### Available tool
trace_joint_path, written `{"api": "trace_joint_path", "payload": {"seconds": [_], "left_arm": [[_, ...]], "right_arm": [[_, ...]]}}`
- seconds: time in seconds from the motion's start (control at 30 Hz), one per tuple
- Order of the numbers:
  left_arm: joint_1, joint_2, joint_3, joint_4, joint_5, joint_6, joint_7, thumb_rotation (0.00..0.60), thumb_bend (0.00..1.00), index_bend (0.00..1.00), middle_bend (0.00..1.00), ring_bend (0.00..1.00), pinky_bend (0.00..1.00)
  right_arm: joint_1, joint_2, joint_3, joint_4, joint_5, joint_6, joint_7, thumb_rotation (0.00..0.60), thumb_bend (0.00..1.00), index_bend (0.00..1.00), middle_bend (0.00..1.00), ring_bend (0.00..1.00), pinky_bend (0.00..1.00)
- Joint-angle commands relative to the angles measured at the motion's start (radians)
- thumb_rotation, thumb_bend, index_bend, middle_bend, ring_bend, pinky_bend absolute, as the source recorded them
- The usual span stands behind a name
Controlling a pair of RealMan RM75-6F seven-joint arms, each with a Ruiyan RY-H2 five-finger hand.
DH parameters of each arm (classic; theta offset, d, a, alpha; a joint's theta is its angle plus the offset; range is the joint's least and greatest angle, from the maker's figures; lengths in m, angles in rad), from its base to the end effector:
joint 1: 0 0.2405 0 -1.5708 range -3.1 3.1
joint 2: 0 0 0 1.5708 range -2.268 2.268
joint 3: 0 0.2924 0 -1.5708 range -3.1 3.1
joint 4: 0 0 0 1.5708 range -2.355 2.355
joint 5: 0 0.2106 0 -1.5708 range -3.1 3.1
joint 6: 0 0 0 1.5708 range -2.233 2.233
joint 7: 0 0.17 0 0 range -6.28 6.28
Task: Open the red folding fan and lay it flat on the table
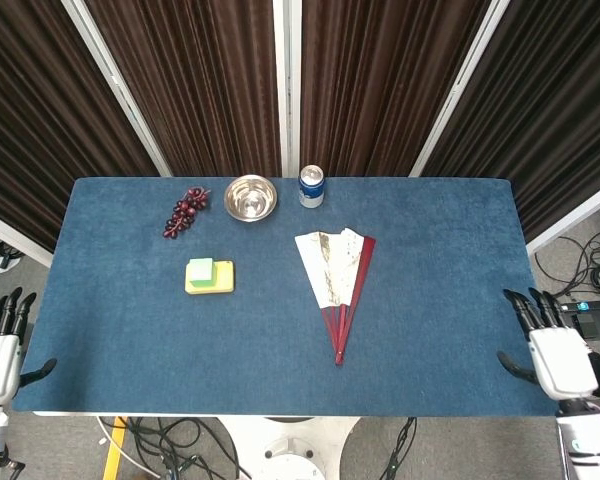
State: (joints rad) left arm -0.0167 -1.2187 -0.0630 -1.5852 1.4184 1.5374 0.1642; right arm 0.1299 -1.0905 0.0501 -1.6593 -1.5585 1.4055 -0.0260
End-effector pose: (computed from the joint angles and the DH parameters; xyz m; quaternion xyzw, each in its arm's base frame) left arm -0.3636 0.1873 0.1561 -0.5610 -0.3831 -0.3404 0.6502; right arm -0.3221 -0.2230 0.1636 0.6385 -0.3796 0.3862 0.5469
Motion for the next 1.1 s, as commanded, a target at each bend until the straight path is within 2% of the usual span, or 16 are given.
{"api": "trace_joint_path", "payload": {"seconds": [0.03, 0.13, 0.23, 0.4, 0.57, 0.77, 1.1], "left_arm": [[0.001, -0.001, -0.001, 0.001, 0.000, 0.002, -0.002, 0.600, 0.00, 0.11, 0.07, 0.02, 0.05], [0.002, -0.002, -0.001, 0.002, -0.002, 0.003, -0.004, 0.600, 0.00, 0.11, 0.07, 0.02, 0.05], [0.005, -0.004, 0.001, 0.003, -0.004, 0.003, -0.006, 0.600, 0.00, 0.11, 0.07, 0.02, 0.05], [0.006, -0.006, 0.000, 0.008, -0.013, -0.001, -0.004, 0.600, 0.00, 0.11, 0.07, 0.02, 0.05], [0.003, -0.005, -0.003, 0.013, -0.019, -0.007, -0.007, 0.600, 0.00, 0.11, 0.07, 0.02, 0.05], [0.002, -0.007, -0.005, 0.020, -0.026, -0.014, -0.011, 0.600, 0.00, 0.11, 0.07, 0.02, 0.05], [0.004, -0.012, -0.004, 0.029, -0.032, -0.016, -0.018, 0.600, 0.00, 0.11, 0.07, 0.02, 0.05]], "right_arm": [[0.102, -0.032, 0.040, 0.036, 0.004, -0.118, 0.017, 0.600, 0.12, 0.15, 0.20, 0.00, 0.00], [0.209, -0.091, 0.072, 0.096, 0.018, -0.246, 0.020, 0.600, 0.12, 0.23, 0.24, 0.00, 0.00], [0.304, -0.174, 0.088, 0.174, 0.027, -0.357, 0.004, 0.600, 0.12, 0.25, 0.25, 0.00, 0.00], [0.423, -0.343, 0.097, 0.338, 0.035, -0.472, -0.022, 0.600, 0.12, 0.31, 0.27, 0.00, 0.00], [0.499, -0.519, 0.099, 0.515, 0.023, -0.492, -0.017, 0.600, 0.10, 0.34, 0.28, 0.00, 0.00], [0.555, -0.674, 0.092, 0.722, 0.002, -0.467, 0.011, 0.600, 0.06, 0.37, 0.29, 0.00, 0.00], [0.586, -0.839, 0.044, 0.985, -0.049, -0.372, 0.131, 0.600, 0.14, 0.42, 0.31, 0.04, 0.00]]}}
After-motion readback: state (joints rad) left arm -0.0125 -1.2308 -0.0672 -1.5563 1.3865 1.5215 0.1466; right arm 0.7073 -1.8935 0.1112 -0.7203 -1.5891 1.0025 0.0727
